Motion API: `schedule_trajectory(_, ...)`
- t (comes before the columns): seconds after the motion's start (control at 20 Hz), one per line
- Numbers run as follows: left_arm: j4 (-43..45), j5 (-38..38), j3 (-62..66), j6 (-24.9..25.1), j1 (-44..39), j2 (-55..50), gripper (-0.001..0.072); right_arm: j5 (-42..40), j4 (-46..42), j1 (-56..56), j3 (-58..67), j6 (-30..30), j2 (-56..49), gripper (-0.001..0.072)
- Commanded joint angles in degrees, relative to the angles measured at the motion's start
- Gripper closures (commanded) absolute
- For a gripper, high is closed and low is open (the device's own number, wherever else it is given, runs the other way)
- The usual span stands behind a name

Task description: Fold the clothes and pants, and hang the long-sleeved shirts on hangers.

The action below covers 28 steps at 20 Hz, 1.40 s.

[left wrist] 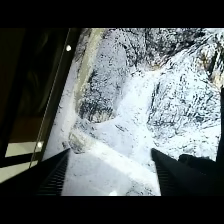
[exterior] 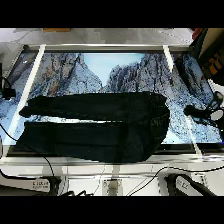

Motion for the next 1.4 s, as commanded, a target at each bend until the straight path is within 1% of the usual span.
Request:
schedule_trajectory(0.0, -0.31, 0.35, 0.28, -0.57, -0.85, 0.24, 0.0007, 15.87, 15.69, 3.48, 0.39, -19.02, -0.66, 0.0104)
schedule_trajectory(0.05, -0.13, 0.33, 0.28, -0.57, -1.31, 0.44, 0.0007, 17.03, 14.84, 6.67, 0.39, -19.96, -0.66, 0.0086)
schedule_trajectory(0.15, -0.11, 0.37, 0.28, -0.55, -2.36, 0.79, 0.0007, 17.42, 11.19, 13.55, 0.39, -19.89, -0.66, 0.0081)
schedule_trajectory(0.2, 0.13, 0.37, 0.28, -0.5, -2.89, 0.94, 0.0007, 17.14, 8.11, 17.57, 0.39, -19.26, -0.66, 0.0081)
schedule_trajectory(0.25, 0.13, 0.37, 0.28, 0.31, -3.26, 1.07, 0.0006, 16.44, 4.42, 21.18, 0.39, -17.09, -0.66, 0.0081)
schedule_trajectory(0.35, 0.04, 0.37, 0.28, 0.94, -3.56, 1.44, 0.0007, 14.86, -5.95, 28.37, 0.39, -7.89, -0.66, 0.0082)
schedule_trajectory(0.45, -0.35, 0.35, 0.28, 0.92, -3.56, 1.64, 0.0007, 14.71, -12.57, 33.79, 0.39, -1.14, -0.66, 0.008)
schedule_trajectory(0.6, -2.45, 0.37, 0.28, 0.26, -3.56, 1.64, 0.0007, 14.53, -16.76, 40.19, 0.39, 5.62, -0.87, 0.008)
schedule_trajectory(0.7, -3.72, 0.39, 0.26, 0.26, -3.56, 1.64, 0.0007, 14.32, -22.82, 42.58, 0.39, 10.38, -1.86, 0.0081)
schedule_trajectory(0.8, -4.68, 0.39, 0.26, 0.28, -3.56, 1.64, 0.0007, 14.93, -30.03, 42.66, 0.39, 16.87, -4.28, 0.0081)
schedule_trajectory(0.85, -4.74, 0.39, 0.26, 0.26, -3.56, 1.62, 0.0007, 15.32, -31.91, 42.66, 0.39, 18.01, -5.7, 0.0083)
schedule_trajectory(0.9, -4.76, 0.39, 0.26, 0.26, -3.56, 1.62, 0.0007, 15.28, -32.48, 42.66, 0.39, 18.01, -6.99, 0.0105)
schedule_trajectory(0.95, -4.76, 0.39, 0.26, 0.26, -3.56, 1.62, 0.0007, 15.19, -32.87, 42.66, 0.39, 18.01, -8.17, 0.0183)
schedule_trajectory(1.0, -4.79, 0.39, 0.26, 0.26, -3.56, 1.62, 0.0007, 15.02, -33.48, 42.66, 0.46, 18.45, -8.96, 0.0238)
schedule_trajectory(1.1, -5.18, 0.39, 0.26, 0.26, -3.56, 1.62, 0.0008, 15.39, -34.49, 42.66, 1.92, 18.8, -9.27, 0.0567)
schedule_trajectory(1.15, -5.2, 0.39, 0.26, 0.26, -3.56, 1.62, 0.0007, 15.67, -35.36, 42.66, 3.65, 18.8, -9.07, 0.0686)
schedule_trajectory(1.25, -6.78, 0.37, 0.26, 0.31, -3.56, 1.62, 0.0008, 16.24, -39.34, 41.99, 8.57, 18.8, -8.98, 0.0686)
schedule_trajectory(1.35, -9.86, 0.37, 0.26, 0.33, -3.58, 1.62, 0.0009, 18.64, -42.07, 38.8, 14.4, 18.8, -8.98, 0.0686)
